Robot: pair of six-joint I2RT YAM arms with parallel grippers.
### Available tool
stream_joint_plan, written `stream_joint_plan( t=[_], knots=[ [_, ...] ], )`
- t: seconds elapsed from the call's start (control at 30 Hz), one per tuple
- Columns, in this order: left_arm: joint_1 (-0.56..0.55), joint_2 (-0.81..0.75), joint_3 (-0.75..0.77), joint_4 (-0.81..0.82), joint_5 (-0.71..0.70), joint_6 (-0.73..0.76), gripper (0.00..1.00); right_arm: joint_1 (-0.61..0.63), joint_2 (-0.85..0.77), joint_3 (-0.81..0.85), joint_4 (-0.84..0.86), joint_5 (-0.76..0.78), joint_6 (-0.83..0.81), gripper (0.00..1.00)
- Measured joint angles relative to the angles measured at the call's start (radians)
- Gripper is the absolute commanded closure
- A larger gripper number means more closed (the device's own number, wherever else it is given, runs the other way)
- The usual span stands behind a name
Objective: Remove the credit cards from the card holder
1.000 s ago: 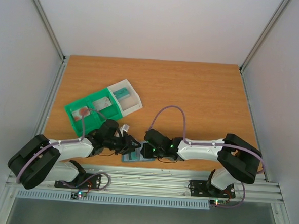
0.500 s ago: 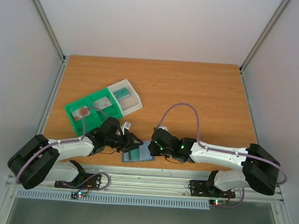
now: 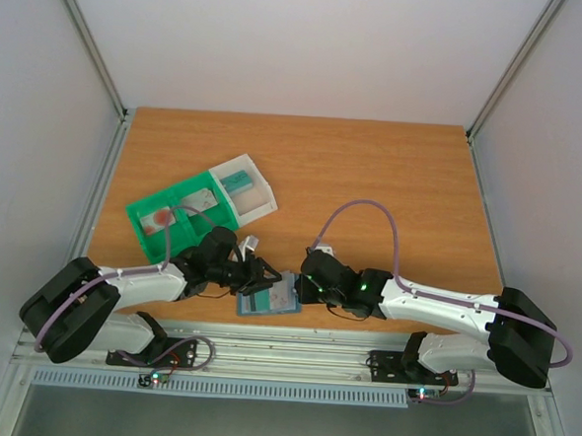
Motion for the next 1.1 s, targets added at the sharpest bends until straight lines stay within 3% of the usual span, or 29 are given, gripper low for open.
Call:
stream_joint_plan(
  t=[0.67,1.1],
  knots=[
    [-0.002,-0.148,-0.004,-0.137,-0.136,0.056,0.59,0.0,0.016,0.04,-0.005,-0.047,-0.043,0.81],
    [-0.003,-0.038,-0.064,-0.045,-0.133,0.036,0.61,0.0,0.201,0.087,0.04,-0.084,-0.071,0.83]
  ],
)
